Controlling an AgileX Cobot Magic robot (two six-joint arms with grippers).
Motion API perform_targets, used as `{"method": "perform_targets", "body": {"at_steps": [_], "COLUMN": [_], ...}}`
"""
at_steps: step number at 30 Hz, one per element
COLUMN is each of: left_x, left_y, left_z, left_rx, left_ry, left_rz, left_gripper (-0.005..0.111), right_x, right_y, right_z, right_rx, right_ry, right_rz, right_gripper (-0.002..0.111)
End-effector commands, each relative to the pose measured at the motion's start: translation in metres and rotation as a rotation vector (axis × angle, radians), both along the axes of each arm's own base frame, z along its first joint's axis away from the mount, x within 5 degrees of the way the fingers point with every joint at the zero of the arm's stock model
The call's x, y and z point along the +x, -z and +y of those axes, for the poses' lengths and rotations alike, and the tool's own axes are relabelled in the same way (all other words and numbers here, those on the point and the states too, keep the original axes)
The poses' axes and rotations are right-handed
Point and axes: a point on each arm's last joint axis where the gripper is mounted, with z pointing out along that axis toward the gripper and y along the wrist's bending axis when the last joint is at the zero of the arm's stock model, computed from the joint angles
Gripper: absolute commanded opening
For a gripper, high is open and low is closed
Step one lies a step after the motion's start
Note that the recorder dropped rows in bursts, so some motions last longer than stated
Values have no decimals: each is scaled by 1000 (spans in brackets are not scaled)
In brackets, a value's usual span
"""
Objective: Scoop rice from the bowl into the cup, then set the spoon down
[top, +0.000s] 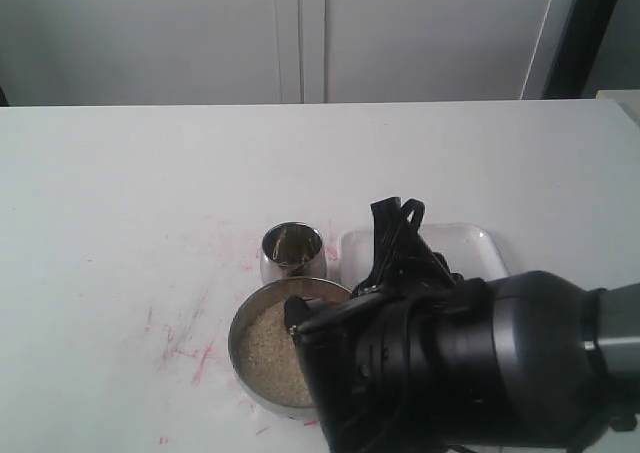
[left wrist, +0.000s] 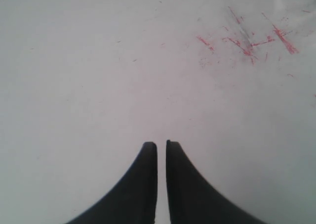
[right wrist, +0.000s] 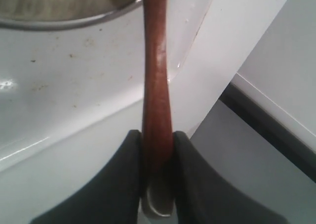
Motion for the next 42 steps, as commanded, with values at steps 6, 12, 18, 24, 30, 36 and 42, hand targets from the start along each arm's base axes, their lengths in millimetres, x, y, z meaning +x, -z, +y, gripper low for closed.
{"method": "perform_targets", "body": {"at_steps": [6, 12, 18, 24, 30, 36, 42], "left_x": [-1, -1, -1, -1, -1, -1, -1], "left_y": [7, 7, 7, 7, 7, 7, 7], "left_z": [0, 0, 0, 0, 0, 0, 0], "left_rx": [-5, -5, -5, -5, -5, -5, -5], "left_ry": [6, 6, 6, 6, 6, 6, 6], "left_rz": [59, 59, 59, 59, 59, 59, 59], "left_gripper": [14, 14, 14, 14, 14, 14, 14], "right_x": [1, 7, 20, 29, 31, 28, 25], "right_y": [-20, -28, -34, -34, -22, -19, -24], "right_z": [18, 14, 7, 5, 8, 11, 19], "right_rx": [93, 122, 147, 59, 13, 34, 118], "right_ry": [79, 149, 198, 139, 127, 133, 155], "right_rz": [199, 301, 243, 168, 201, 268, 335], "right_gripper": [0, 0, 0, 0, 0, 0, 0]}}
